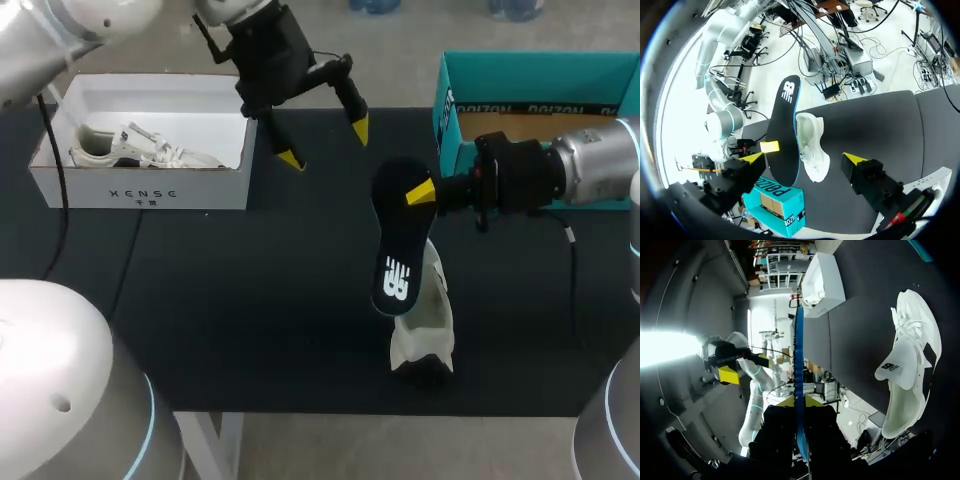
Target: Take the shoe out of the shoebox, open the shoe tongue, remove and reinsert the insole, then place the shoe into the shoebox
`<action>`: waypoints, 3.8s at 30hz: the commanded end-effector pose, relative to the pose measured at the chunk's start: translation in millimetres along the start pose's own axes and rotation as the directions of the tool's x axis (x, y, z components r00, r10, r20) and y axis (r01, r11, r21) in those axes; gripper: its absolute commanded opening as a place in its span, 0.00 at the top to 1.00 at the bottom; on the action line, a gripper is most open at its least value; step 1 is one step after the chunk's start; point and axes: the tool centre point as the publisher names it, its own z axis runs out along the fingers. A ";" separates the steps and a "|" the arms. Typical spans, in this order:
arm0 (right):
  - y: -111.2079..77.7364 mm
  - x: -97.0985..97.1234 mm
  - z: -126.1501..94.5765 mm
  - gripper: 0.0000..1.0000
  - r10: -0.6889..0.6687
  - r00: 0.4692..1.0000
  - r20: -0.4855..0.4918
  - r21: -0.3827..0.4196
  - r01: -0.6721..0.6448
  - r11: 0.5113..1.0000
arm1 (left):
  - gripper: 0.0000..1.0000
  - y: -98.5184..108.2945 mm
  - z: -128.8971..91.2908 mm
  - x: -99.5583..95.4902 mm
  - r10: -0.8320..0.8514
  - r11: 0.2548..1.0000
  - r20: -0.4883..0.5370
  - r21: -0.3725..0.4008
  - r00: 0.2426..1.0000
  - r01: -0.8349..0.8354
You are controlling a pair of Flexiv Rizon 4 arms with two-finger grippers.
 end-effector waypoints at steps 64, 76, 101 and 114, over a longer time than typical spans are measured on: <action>-0.8 -0.2 0.6 1.00 0.001 1.000 0.001 -0.002 -0.001 1.000 | 0.00 -30.6 102.8 -26.0 -0.038 0.998 0.870 0.011 0.492 0.058; -0.8 -0.2 0.6 1.00 0.001 1.000 0.001 -0.002 -0.001 1.000 | 0.13 -25.5 100.3 -32.5 0.001 0.999 0.865 -0.023 0.501 0.038; -0.8 -0.2 0.6 1.00 0.001 1.000 0.001 -0.002 -0.001 1.000 | 0.99 -22.4 104.4 -41.2 0.011 1.000 0.863 -0.024 0.504 0.018; -4.9 -0.2 -5.9 0.00 -0.013 1.000 0.005 -0.029 0.013 0.999 | 1.00 -23.8 105.9 -35.0 0.015 0.999 0.856 -0.030 0.517 0.022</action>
